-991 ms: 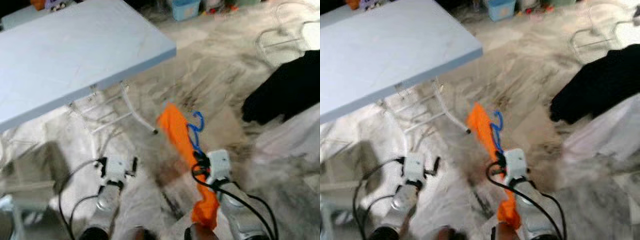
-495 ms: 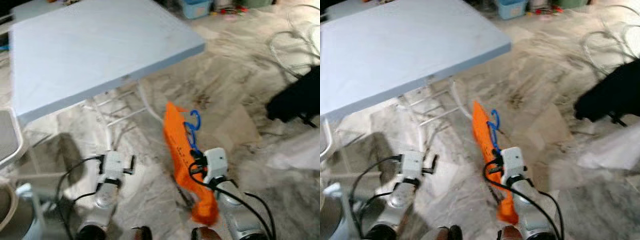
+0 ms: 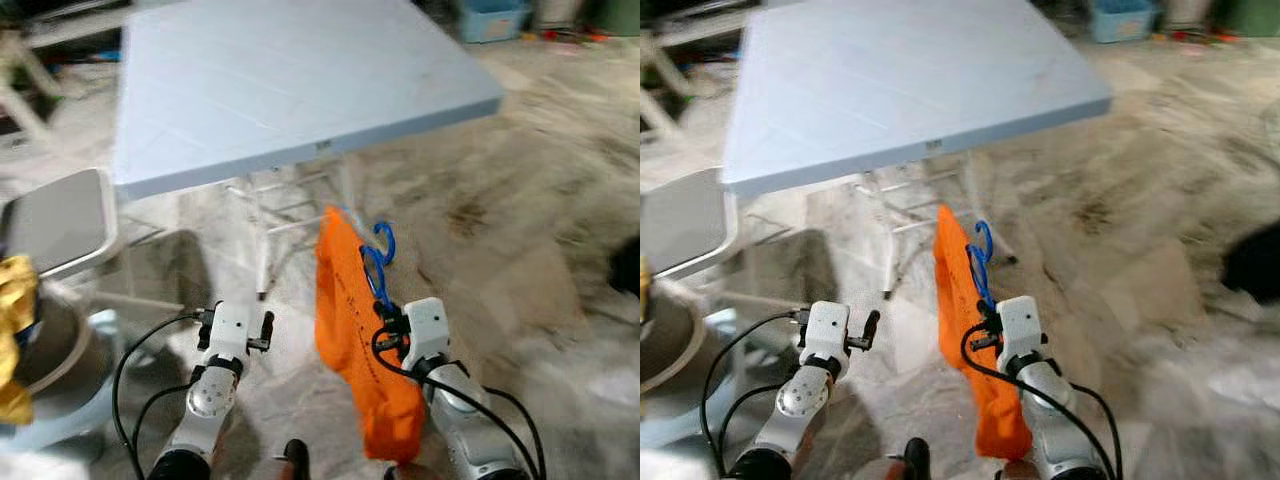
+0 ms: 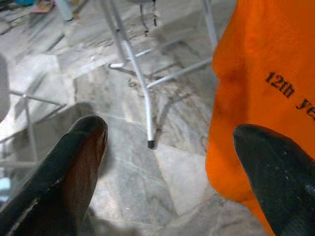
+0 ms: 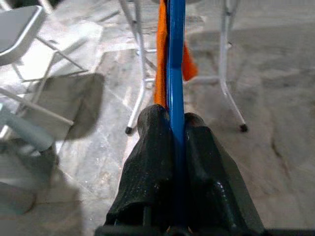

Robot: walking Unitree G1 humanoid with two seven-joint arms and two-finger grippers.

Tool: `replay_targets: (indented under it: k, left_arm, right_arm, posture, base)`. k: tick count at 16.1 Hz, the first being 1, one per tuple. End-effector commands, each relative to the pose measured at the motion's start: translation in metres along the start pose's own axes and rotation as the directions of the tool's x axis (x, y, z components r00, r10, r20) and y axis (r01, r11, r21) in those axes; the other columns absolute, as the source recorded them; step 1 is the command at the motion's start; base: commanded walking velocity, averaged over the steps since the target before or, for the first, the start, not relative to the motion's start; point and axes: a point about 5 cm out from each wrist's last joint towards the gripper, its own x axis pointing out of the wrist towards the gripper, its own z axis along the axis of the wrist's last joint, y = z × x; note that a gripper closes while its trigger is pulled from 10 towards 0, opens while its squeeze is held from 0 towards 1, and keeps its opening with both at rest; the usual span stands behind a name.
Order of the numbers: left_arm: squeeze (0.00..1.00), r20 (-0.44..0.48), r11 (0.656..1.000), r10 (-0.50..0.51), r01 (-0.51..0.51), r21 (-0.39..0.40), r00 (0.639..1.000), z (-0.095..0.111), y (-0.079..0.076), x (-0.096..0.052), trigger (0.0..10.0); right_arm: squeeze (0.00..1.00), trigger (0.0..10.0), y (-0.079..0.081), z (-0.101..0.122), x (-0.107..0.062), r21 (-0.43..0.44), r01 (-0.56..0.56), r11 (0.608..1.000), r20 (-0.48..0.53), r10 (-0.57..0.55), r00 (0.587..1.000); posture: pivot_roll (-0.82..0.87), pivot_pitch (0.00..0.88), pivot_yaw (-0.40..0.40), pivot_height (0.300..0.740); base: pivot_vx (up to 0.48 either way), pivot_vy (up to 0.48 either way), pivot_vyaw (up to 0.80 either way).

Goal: Hang hanger

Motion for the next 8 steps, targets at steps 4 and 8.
replay_targets:
  k: [4, 8]
  left_arm:
    - [0.00, -0.019, 1.000, -0.028, 0.028, -0.004, 0.999, -0.0067, 0.0001, -0.0049, 10.0]
    - [0.00, -0.009, 0.999, -0.046, 0.046, -0.028, 0.999, -0.0042, -0.0002, -0.0036, 10.0]
  right_arm:
    - [0.00, 10.0, 0.0002, 0.0052, -0.0008, -0.007, -0.003, 1.000, 0.033, 0.003, 0.999]
    - [0.00, 10.0, -0.0008, 0.0059, -0.0012, 0.013, 0.003, 1.000, 0.040, -0.004, 0.999]
  posture:
    - [-0.24, 0.184, 0.081, 0.740]
    - [-0.24, 0.186, 0.080, 0.740]
  base:
    - [0.000, 0.000, 0.80]
    - [0.000, 0.000, 0.16]
